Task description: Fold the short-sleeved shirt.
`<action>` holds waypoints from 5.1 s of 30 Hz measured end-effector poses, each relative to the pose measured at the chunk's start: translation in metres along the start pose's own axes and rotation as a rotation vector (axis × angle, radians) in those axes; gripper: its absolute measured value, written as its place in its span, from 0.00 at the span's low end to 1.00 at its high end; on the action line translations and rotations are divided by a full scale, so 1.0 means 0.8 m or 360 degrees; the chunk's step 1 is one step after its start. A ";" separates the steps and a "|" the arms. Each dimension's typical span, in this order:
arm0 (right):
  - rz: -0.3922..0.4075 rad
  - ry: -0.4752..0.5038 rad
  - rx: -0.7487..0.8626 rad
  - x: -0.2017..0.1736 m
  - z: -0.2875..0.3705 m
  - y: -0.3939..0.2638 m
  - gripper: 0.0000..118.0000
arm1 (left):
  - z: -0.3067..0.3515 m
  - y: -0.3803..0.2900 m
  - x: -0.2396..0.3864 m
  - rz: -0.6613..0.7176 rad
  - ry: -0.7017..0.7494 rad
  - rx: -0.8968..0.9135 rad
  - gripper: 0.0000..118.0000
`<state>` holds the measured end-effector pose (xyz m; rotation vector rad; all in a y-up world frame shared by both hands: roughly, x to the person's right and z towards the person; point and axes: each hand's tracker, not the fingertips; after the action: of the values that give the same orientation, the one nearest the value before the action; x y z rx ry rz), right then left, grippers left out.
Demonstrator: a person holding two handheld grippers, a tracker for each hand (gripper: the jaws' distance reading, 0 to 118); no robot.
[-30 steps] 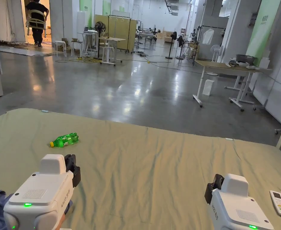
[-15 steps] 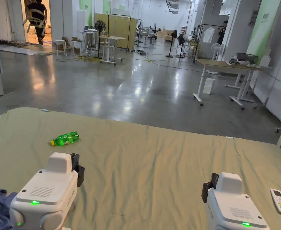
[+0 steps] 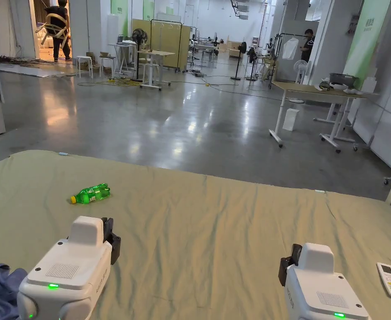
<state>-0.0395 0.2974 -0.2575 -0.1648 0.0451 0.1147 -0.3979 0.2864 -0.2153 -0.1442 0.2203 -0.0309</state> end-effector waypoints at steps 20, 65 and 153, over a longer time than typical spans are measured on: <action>0.0001 0.0005 -0.0026 0.000 0.002 -0.010 0.00 | 0.008 -0.007 0.003 0.0012 0.0008 -0.0016 0.05; 0.0344 0.0007 0.0120 0.014 -0.006 0.008 0.00 | -0.003 0.007 0.006 -0.0304 0.0081 -0.0001 0.05; 0.0201 0.0263 -0.0020 -0.094 -0.014 -0.079 0.00 | -0.006 -0.157 -0.280 0.0188 0.0406 -0.0960 0.04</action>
<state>-0.1072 0.2253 -0.2546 -0.1837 0.2194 0.2271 -0.6196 0.1716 -0.1532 -0.7299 0.4890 0.1375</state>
